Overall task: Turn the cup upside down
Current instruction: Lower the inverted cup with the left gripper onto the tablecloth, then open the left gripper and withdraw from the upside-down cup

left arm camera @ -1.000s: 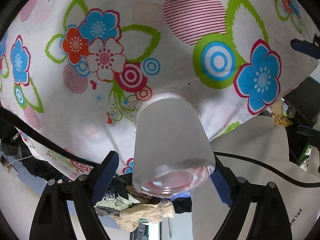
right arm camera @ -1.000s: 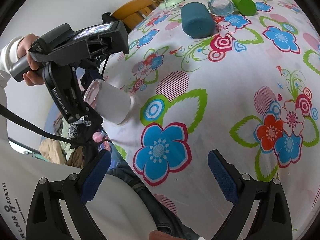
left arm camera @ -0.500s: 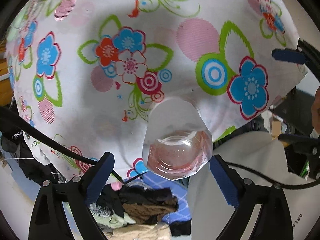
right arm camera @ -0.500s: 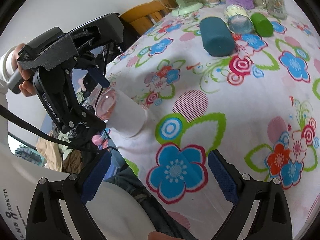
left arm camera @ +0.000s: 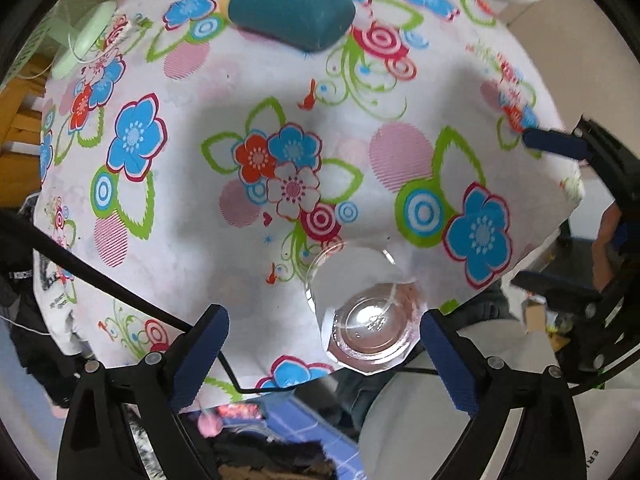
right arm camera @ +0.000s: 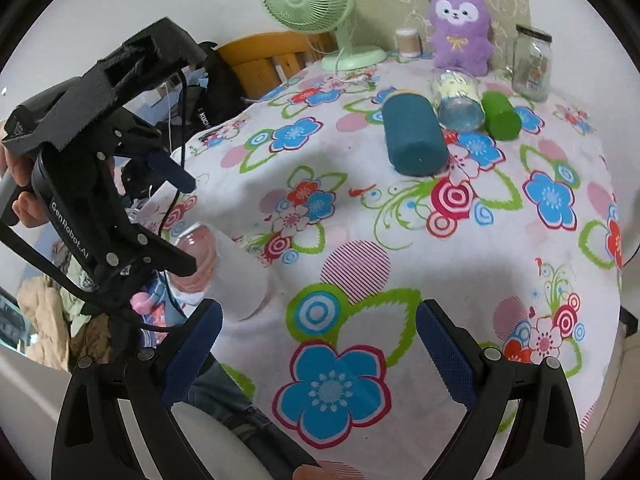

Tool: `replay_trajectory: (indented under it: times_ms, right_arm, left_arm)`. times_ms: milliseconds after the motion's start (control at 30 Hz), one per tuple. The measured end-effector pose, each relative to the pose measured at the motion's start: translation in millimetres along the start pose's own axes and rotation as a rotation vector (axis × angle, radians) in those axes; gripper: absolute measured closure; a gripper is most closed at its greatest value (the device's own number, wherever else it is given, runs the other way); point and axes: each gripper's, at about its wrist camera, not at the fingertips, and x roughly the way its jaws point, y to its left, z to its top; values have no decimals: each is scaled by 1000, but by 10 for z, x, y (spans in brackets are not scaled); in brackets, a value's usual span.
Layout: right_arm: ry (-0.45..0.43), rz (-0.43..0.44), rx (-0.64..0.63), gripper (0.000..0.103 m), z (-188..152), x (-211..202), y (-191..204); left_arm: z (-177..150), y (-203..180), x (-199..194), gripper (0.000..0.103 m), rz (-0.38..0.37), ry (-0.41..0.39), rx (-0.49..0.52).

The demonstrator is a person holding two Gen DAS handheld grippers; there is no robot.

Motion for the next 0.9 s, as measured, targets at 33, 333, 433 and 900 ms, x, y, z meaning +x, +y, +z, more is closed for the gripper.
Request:
replay_trajectory:
  times_ms: [33, 333, 433, 900]
  right_arm:
    - [-1, -2, -8, 5, 7, -6, 29]
    - [-15, -23, -60, 5, 85, -28, 260]
    - [-23, -32, -70, 5, 107, -33, 310]
    - [-140, -127, -70, 5, 212, -137, 432]
  left_arm:
    - [22, 50, 22, 5, -12, -15, -6]
    - [-174, 160, -160, 6, -73, -189, -56]
    - [-265, 212, -225, 5, -84, -267, -89]
    - [-431, 358, -216, 4, -92, -591, -210]
